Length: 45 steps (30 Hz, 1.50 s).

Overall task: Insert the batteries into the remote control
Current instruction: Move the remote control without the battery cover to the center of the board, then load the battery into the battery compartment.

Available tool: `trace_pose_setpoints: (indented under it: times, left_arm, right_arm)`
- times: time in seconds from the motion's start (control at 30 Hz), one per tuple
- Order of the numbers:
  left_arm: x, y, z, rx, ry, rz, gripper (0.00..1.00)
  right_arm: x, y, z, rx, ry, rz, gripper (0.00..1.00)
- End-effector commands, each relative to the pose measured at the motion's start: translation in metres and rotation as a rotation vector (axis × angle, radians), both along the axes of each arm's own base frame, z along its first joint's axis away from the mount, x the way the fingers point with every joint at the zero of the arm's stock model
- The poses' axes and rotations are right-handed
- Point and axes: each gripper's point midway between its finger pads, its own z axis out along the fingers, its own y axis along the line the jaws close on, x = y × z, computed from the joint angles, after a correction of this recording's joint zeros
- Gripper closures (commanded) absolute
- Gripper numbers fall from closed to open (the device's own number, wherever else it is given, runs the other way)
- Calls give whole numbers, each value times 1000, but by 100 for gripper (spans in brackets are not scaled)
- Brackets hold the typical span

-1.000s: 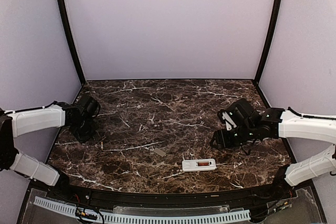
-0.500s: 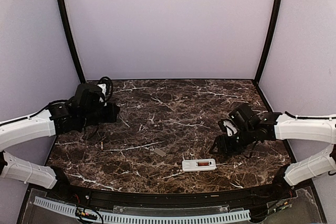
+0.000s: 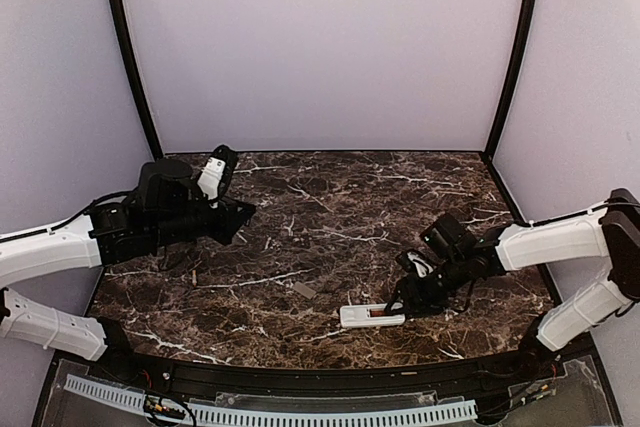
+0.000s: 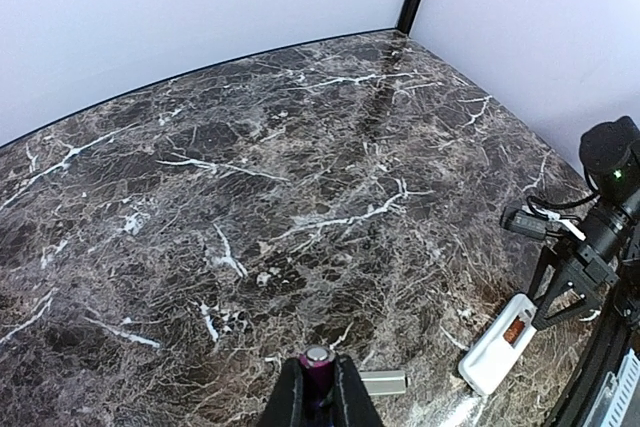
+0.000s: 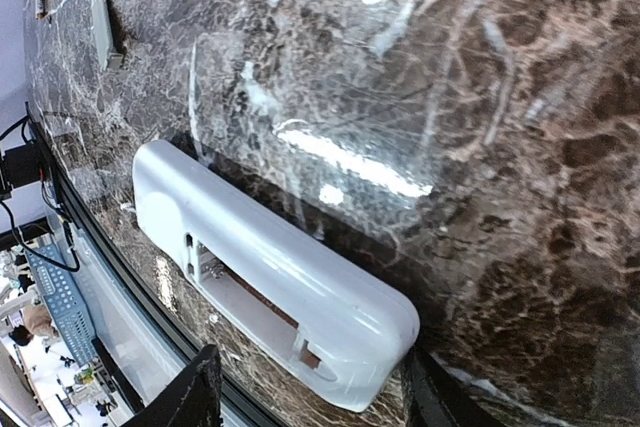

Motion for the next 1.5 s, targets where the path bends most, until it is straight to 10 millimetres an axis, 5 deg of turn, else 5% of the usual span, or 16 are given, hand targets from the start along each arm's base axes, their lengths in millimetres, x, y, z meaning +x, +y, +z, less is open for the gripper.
trace_pose_setpoints:
  times: [0.0, 0.33, 0.9, 1.13, 1.3, 1.47]
  left_arm:
    - [-8, -8, -3, 24, -16, -60, 100]
    - [-14, -13, -4, 33, -19, -95, 100]
    - [-61, -49, -9, 111, -69, -320, 100]
    - [-103, -88, -24, 206, -109, -598, 100]
    - [-135, -132, -50, 328, -141, -811, 100]
    - [-142, -156, -84, 492, -78, -869, 100]
  right_arm:
    - [-3, 14, -8, 2, -7, 68, 43]
    - [-21, 41, -23, -93, -14, 218, 57]
    - [-29, 89, 2, -65, -84, 344, 63]
    - [-16, 84, 32, -39, -149, 358, 47]
    - [5, 55, 42, -45, -181, 255, 44]
    - [10, 32, 45, -52, -208, 191, 44]
